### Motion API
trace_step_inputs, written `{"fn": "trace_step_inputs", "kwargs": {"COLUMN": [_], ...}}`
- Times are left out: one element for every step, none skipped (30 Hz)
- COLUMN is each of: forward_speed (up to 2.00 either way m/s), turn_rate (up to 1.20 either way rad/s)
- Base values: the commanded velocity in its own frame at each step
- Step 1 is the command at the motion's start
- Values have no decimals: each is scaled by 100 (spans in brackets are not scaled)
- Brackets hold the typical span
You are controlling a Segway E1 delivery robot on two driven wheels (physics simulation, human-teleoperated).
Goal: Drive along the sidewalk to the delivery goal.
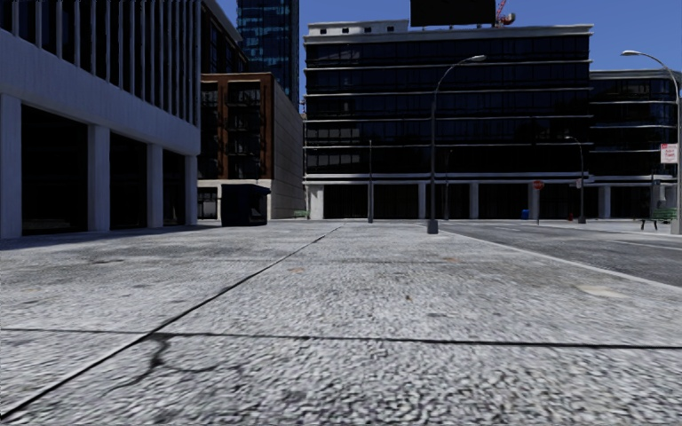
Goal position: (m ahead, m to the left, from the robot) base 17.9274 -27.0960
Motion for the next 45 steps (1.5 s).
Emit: {"fn": "trace_step_inputs", "kwargs": {"forward_speed": [200, 200, 200, 200, 200, 200, 200, 200, 200, 200, 200, 200, 200, 200, 200, 200, 200, 200, 200, 200, 200, 200, 200, 200, 200, 200, 200, 200, 200, 200, 200, 200, 200, 200, 200, 200, 200, 200, 200, 200, 200, 200, 200, 200, 200], "turn_rate": [0, 0, 0, 0, 0, -1, -1, -3, -3, -12, -16, -17, -17, -17, -17, -17, -17, -17, -17, -17, -17, -17, -17, -17, -17, -17, -17, -17, -17, -17, -17, -17, -17, -17, -17, -18, -18, -18, -18, -18, -19, -19, -19, -19, -19]}}
